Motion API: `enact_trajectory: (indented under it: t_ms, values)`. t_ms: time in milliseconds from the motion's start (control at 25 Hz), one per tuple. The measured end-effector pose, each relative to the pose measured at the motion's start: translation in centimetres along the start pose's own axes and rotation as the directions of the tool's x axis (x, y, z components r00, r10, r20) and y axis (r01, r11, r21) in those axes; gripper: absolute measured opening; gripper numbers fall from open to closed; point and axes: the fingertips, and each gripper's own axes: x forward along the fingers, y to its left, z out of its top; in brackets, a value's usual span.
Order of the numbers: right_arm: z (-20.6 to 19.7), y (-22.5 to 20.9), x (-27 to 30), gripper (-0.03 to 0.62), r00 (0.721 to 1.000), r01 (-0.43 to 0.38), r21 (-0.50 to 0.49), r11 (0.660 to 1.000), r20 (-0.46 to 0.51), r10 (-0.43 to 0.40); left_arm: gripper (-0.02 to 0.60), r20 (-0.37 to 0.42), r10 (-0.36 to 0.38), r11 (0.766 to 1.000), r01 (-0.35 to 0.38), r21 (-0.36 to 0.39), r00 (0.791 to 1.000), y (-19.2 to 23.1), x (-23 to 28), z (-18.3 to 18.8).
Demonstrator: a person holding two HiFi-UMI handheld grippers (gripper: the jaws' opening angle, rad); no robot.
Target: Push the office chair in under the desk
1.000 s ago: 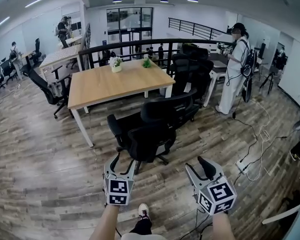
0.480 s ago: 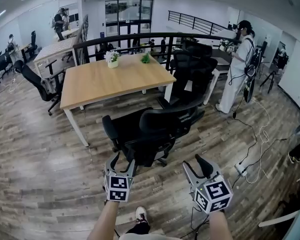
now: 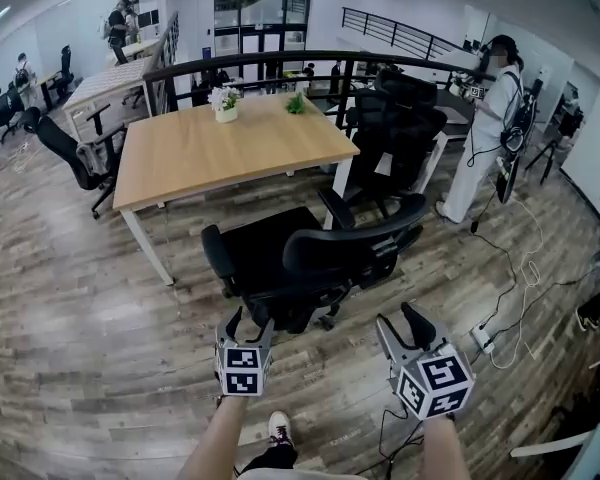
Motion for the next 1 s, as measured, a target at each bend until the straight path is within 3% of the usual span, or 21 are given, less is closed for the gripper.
enact_trajectory:
  t_ms: [440, 720, 840, 1000]
  values:
    - [-0.6, -2.1, 5.3, 0.287, 0.999, 0.007, 0.014, 1.0, -0.051, -0.006, 0.33, -0.084, -0.027, 1.0, 0.025, -0.014, 0.996, 0.4, 5.4, -2.1]
    - [-1.1, -2.9, 6.8, 0.287, 0.998, 0.018, 0.01, 1.0, -0.064, -0.017, 0.328, -0.049, -0.014, 0.999, 0.016, 0.031, 0.999, 1.0, 6.5, -1.6]
    - [-1.4, -3.5, 7.4, 0.287, 0.997, 0.025, 0.022, 0.999, -0.069, -0.023, 0.286, -0.034, -0.028, 0.998, 0.03, 0.062, 0.999, 0.9, 6.8, -1.4]
    - [-1.4, -4.5, 8.4, 0.287, 0.998, 0.03, 0.057, 0.998, -0.058, -0.026, 0.282, -0.027, -0.034, 0.997, 0.036, 0.072, 0.999, 0.8, 6.8, -1.5]
